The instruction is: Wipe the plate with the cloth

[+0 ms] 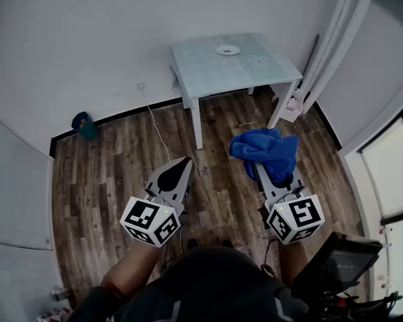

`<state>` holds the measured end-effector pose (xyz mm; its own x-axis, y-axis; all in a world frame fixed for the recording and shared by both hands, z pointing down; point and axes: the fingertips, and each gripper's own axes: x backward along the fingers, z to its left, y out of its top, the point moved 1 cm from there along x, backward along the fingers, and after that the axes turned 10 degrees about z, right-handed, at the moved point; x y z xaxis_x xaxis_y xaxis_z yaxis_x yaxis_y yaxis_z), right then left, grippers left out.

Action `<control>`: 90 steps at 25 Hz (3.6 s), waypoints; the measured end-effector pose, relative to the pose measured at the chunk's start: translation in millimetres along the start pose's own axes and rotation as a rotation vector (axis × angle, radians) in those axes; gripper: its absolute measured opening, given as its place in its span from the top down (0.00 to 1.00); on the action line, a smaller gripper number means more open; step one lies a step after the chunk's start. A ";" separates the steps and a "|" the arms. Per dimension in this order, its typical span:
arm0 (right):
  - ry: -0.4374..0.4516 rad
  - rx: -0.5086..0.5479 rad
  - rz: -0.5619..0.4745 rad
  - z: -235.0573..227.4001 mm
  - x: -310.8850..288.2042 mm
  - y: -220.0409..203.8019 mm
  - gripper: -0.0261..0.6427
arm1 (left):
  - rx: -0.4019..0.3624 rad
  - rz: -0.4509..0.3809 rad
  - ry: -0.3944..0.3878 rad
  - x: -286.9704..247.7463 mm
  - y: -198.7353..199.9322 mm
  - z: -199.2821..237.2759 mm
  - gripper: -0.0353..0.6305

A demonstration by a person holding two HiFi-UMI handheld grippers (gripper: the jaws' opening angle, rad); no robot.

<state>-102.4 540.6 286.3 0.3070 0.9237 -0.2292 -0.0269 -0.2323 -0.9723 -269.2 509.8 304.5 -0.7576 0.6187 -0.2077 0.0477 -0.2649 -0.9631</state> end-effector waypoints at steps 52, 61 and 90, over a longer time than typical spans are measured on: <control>0.068 -0.037 0.011 -136.2 -178.6 37.6 0.81 | -0.028 0.014 0.064 -189.3 56.3 98.6 0.93; 0.094 -0.055 0.016 -173.3 -206.8 40.9 0.81 | -0.013 0.032 0.062 -235.9 63.0 103.9 0.93; -0.058 -0.075 0.044 -235.4 -401.9 79.4 0.81 | 0.062 0.048 -0.050 -377.5 102.8 290.9 0.93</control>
<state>-3.9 79.3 312.1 0.2514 0.9276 -0.2763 0.0327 -0.2934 -0.9554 -167.7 33.9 333.7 -0.7873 0.5667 -0.2430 0.0457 -0.3394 -0.9395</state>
